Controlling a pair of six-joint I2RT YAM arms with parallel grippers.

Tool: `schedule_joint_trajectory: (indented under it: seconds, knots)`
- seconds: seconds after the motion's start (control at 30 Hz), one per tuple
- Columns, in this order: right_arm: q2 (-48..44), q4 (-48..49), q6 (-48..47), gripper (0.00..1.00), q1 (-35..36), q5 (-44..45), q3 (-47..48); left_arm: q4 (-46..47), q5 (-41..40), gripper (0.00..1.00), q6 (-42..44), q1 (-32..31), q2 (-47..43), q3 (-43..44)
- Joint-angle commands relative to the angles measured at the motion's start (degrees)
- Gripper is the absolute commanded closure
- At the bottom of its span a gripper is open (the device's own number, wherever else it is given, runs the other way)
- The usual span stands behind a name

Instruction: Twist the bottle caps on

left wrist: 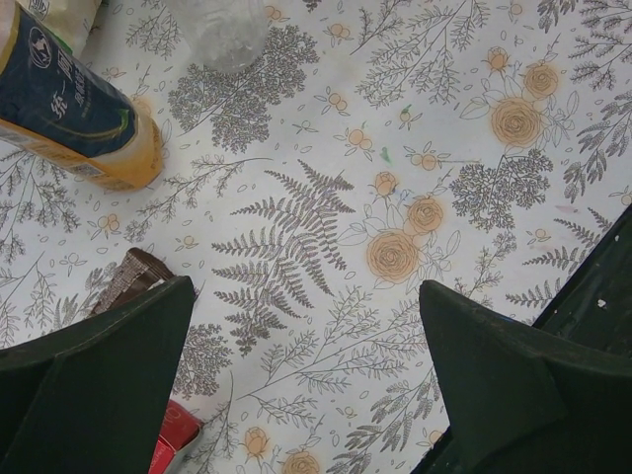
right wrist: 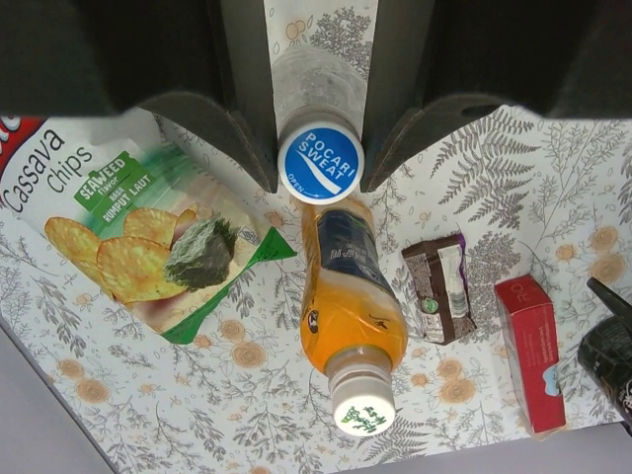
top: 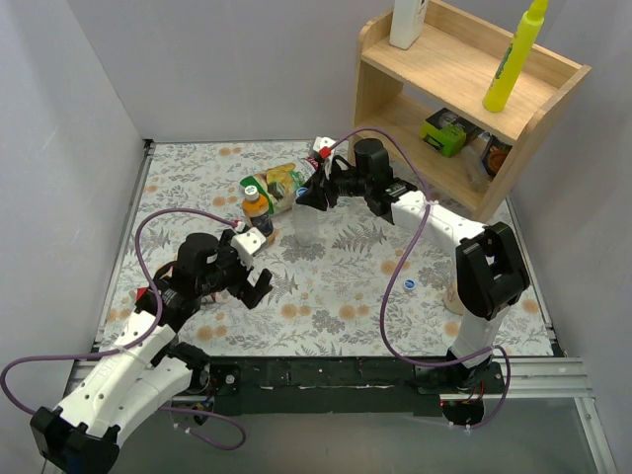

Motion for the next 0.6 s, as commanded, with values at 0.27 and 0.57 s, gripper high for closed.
schedule_joint_trajectory:
  seconds: [0.27, 0.57]
  knots:
    - [0.7, 2.5, -0.4, 0.48, -0.1, 0.5, -0.8, 1.0, 2.4, 0.02, 0.8, 0.6, 0.4, -0.9]
    - [-0.6, -1.3, -0.5, 0.10, -0.1, -0.5, 2.4, 1.1, 3.5, 0.02, 1.2, 0.9, 0.5, -1.5]
